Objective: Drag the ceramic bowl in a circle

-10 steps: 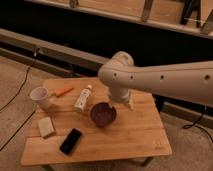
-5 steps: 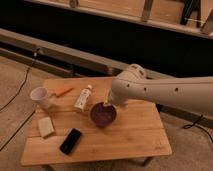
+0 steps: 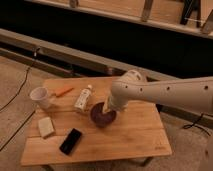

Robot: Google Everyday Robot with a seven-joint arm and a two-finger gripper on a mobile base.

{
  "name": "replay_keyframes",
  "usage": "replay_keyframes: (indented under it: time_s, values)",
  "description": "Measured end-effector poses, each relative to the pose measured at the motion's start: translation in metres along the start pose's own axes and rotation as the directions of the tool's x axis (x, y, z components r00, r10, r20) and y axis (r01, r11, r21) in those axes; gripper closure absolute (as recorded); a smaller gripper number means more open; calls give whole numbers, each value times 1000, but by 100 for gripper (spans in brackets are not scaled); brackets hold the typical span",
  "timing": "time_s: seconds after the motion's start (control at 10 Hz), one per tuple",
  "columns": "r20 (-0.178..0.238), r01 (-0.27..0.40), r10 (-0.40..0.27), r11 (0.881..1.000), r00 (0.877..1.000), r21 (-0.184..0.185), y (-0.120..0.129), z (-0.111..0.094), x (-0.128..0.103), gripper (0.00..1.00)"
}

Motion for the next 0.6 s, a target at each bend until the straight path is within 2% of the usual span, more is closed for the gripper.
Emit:
replay_keyframes:
  time_s: [0.2,0.3,0.6]
  values:
    - [-42,20,-17,998,999,52,-1,14,-8,35]
    - [-57,18,-14,998,998,67,-4,21,-11,35]
    - [-88,-14,21,997,996,78,-14,37,-11,35]
